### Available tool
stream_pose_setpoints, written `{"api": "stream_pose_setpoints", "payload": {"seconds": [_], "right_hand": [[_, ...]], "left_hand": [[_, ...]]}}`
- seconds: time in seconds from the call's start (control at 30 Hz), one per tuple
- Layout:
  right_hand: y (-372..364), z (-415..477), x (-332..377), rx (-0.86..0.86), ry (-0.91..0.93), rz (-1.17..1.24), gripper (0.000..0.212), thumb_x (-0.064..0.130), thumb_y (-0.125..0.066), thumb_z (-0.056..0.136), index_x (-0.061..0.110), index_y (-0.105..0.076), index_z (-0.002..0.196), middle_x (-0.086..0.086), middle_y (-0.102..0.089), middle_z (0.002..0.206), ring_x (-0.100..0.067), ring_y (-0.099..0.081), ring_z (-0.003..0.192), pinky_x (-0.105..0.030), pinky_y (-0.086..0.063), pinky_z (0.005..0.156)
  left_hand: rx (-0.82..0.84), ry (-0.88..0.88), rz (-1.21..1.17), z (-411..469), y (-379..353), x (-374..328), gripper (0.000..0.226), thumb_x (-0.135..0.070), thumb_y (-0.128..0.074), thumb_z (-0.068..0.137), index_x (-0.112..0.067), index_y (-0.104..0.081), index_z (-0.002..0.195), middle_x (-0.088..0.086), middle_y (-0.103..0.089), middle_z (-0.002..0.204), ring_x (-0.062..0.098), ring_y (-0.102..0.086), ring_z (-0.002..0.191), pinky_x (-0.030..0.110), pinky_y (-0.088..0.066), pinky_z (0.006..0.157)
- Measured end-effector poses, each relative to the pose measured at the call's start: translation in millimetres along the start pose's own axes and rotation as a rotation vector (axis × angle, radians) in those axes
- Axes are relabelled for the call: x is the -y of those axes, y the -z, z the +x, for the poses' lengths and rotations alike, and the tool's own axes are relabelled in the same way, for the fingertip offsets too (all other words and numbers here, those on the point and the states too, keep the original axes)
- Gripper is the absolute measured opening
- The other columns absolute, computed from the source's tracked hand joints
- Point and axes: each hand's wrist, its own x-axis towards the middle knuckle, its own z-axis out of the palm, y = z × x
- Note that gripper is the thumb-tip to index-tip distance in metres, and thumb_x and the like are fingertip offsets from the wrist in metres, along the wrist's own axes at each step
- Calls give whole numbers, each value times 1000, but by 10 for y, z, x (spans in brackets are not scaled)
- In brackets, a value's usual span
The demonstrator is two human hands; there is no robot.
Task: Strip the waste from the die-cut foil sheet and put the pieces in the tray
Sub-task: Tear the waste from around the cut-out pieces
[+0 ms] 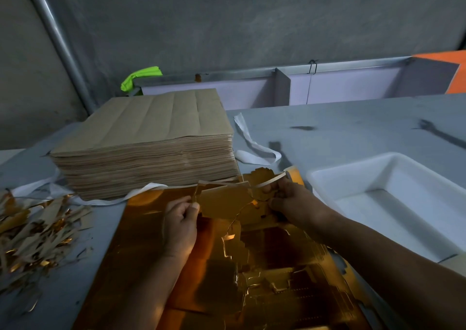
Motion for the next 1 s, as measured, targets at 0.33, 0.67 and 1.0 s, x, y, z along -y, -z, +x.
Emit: {"api": "stream_pose_setpoints", "payload": {"seconds": [0.33, 0.67, 1.0], "right_hand": [[74, 18, -2, -105, -43, 25, 21, 5, -50, 95, 24, -59, 94, -6, -63, 84, -18, -59, 65, -28, -46, 51], [91, -5, 33, -186, -9, -65, 22, 11, -48, 98, 30, -56, 91, 0, -63, 86, -18, -61, 74, -27, -45, 56], [102, 16, 35, -345, -24, -43, 21, 12, -50, 98, 22, -54, 117, -1, -62, 95, -14, -63, 73, -21, -44, 49]], "left_hand": [[-19, 43, -26, -7, 3, -33, 15, -25, -51, 100, -22, -62, 89, -13, -48, 120, 10, -50, 106, 29, -38, 84], [-54, 52, -118, -14, 15, -52, 13, -24, -51, 100, -30, -57, 90, -7, -52, 115, 3, -49, 89, 19, -35, 67], [-89, 84, -172, -14, 33, -31, 20, -25, -53, 99, -35, -54, 82, -6, -58, 95, 5, -52, 85, 24, -37, 65]]}}
